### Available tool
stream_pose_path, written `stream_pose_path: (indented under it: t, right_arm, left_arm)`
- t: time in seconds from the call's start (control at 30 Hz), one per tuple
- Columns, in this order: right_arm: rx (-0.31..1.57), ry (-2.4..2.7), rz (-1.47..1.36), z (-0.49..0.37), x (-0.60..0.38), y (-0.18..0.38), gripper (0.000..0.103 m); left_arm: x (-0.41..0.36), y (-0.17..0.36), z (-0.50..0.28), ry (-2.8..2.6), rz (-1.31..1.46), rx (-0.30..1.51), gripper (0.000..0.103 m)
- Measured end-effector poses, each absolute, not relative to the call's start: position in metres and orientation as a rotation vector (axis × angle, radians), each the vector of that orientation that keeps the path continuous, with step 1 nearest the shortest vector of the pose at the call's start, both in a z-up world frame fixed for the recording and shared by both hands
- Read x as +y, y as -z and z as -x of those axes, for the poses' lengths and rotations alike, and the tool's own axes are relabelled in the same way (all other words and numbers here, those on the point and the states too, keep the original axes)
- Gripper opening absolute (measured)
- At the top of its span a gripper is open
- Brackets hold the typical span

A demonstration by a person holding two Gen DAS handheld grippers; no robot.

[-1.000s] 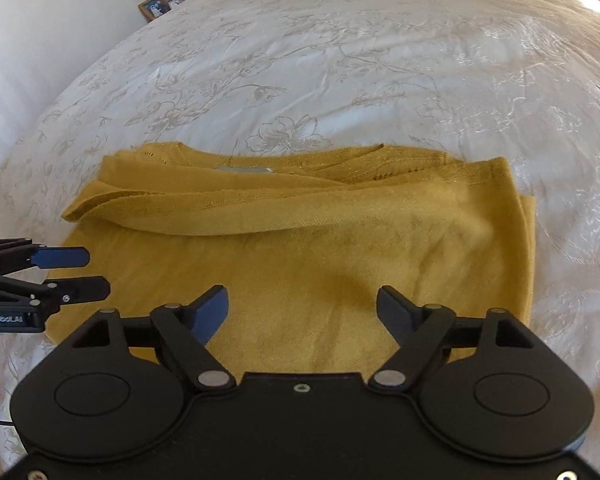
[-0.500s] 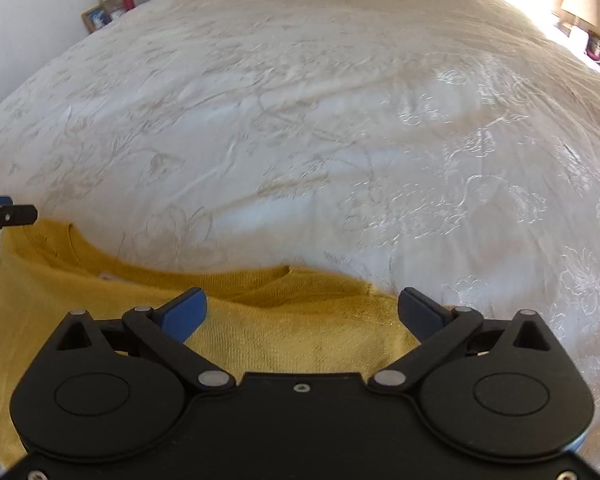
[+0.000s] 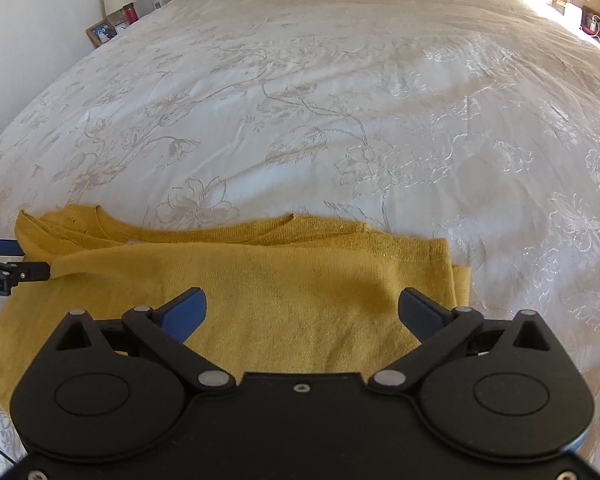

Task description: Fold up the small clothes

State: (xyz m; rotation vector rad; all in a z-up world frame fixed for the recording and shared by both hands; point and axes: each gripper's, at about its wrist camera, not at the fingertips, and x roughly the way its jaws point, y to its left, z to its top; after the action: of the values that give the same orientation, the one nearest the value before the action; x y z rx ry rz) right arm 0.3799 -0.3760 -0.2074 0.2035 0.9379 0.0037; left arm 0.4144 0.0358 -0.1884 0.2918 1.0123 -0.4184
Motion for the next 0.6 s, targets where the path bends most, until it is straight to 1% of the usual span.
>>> stream_pose_path:
  t: [0.3,0.43,0.6]
  right_arm:
    - [0.893,-0.046,-0.173,-0.386,-0.364,0.194,0.102]
    - [0.877,-0.116,-0.14,-0.403,-0.35,0.188,0.102]
    - [0.876,-0.181,-0.103,-0.432,-0.329,0.188,0.102]
  left_arm:
    - [0.02,0.189,-0.423,0.433,-0.439,0.926,0.082]
    - [0.02,0.194,-0.426,0.439,-0.398,0.956,0.082]
    - [0.028,0.204,-0.402,0.414,-0.35,0.979,0.082]
